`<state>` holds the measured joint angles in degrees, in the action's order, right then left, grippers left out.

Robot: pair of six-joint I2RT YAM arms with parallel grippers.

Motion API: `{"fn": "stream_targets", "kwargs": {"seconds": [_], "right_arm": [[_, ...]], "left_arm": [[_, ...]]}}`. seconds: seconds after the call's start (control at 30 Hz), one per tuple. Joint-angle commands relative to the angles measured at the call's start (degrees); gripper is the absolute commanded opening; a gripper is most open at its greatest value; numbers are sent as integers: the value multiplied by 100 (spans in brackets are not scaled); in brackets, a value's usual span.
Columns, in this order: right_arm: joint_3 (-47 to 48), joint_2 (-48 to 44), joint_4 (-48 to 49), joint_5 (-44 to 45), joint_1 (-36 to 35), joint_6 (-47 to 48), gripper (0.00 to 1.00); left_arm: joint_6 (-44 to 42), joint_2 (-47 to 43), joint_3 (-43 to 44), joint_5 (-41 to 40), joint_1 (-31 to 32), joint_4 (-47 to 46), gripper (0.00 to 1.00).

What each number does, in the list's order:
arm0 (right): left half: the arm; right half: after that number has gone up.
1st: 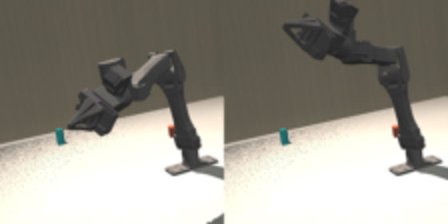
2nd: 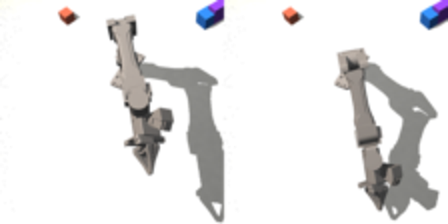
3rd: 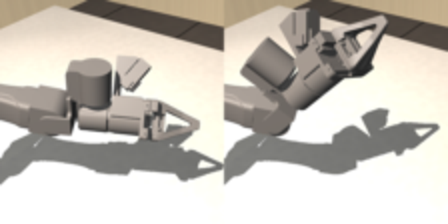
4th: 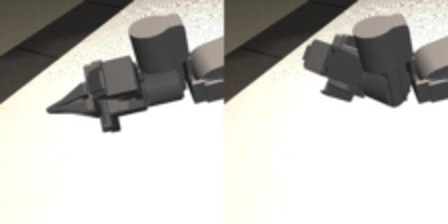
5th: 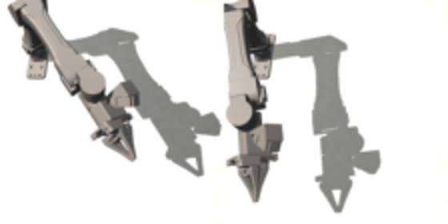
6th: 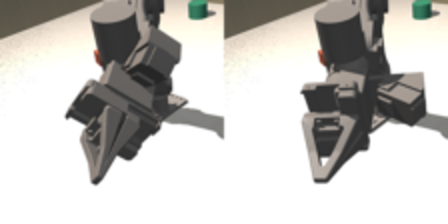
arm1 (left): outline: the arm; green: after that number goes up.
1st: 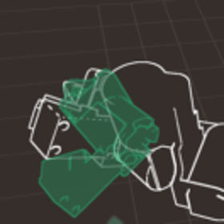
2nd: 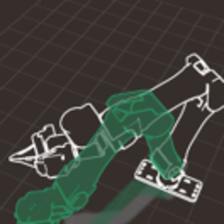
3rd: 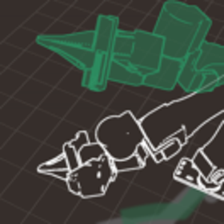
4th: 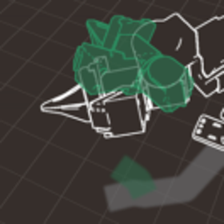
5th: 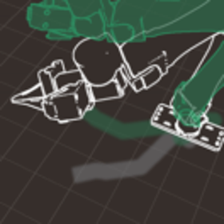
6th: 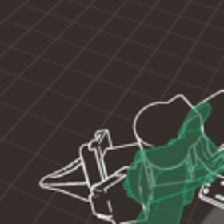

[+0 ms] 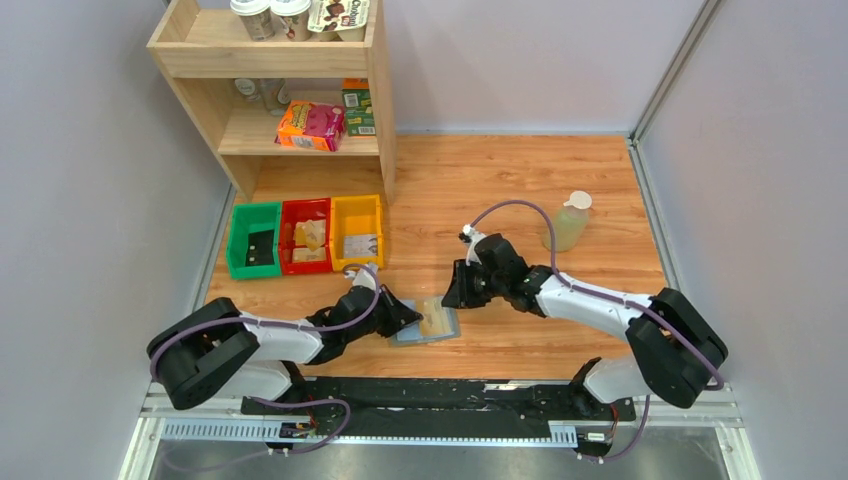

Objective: Take the credit cards out of the card holder
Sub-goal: Remove the credit card from the card holder.

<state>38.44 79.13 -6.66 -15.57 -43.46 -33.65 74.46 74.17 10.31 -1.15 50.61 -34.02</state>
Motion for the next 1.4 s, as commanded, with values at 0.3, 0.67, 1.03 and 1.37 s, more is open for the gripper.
{"fn": "stream_targets", "kwargs": {"seconds": [0.3,0.67,1.03,1.37], "right_arm": [[-90,954,1324,-658,-5,-590,6],[-521,1280,1202,-350,57,-863,1],[-565,1315,947,-157,75,-792,0],[-636,1385,745,-139,84,-784,0]], "left_arm": [[-54,458,156,36,63,-421,0],[306,344,-160,-175,63,-571,0],[499,388,-222,-210,63,-553,0],[544,388,-275,-228,63,-553,0]]}}
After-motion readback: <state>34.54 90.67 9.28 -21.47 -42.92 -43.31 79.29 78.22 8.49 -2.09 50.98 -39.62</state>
